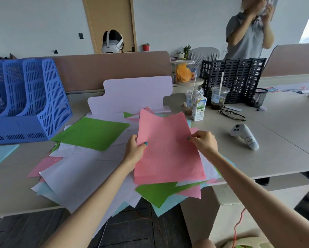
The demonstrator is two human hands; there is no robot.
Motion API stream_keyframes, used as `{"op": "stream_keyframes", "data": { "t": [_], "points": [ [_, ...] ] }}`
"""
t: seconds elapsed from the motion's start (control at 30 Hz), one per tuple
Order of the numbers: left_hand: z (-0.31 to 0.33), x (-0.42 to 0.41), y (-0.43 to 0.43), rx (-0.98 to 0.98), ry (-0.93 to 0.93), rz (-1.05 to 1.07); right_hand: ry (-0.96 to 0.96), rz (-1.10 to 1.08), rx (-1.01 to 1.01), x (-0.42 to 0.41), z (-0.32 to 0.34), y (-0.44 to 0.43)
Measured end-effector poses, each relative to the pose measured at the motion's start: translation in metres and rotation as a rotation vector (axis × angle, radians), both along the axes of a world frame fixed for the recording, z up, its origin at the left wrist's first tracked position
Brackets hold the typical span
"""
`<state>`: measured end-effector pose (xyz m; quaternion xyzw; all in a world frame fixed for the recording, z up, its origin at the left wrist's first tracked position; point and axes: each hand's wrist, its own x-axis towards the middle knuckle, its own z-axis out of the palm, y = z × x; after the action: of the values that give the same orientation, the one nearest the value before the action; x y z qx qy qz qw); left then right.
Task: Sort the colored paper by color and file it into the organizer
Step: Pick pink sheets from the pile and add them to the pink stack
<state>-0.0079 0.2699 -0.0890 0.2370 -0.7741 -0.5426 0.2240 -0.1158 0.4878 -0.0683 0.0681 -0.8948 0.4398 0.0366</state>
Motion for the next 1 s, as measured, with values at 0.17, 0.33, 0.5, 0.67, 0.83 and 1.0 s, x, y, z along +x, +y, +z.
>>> {"op": "stream_keyframes", "data": {
  "t": [0.17, 0.33, 0.5, 0.67, 0.83, 1.0],
  "points": [
    [-0.002, -0.011, 0.022, -0.245, -0.077, 0.013, -0.057, -0.011, 0.019, -0.014, -0.003, 0.023],
    [-0.011, -0.014, 0.022, -0.301, -0.115, -0.012, -0.392, -0.073, -0.365, -0.033, 0.002, 0.023],
    [-0.012, -0.013, 0.025, -0.327, -0.127, 0.005, -0.507, -0.108, -0.419, -0.043, 0.011, 0.023],
    [-0.011, -0.011, 0.03, -0.34, -0.116, -0.014, -0.526, -0.118, -0.321, -0.052, 0.012, 0.016],
    [-0.011, -0.01, 0.03, -0.283, -0.127, -0.024, -0.304, -0.117, -0.034, -0.043, 0.001, 0.012],
    [-0.01, -0.01, 0.031, -0.24, -0.104, -0.022, -0.058, -0.095, 0.034, -0.042, -0.001, 0.018]
  ]
}}
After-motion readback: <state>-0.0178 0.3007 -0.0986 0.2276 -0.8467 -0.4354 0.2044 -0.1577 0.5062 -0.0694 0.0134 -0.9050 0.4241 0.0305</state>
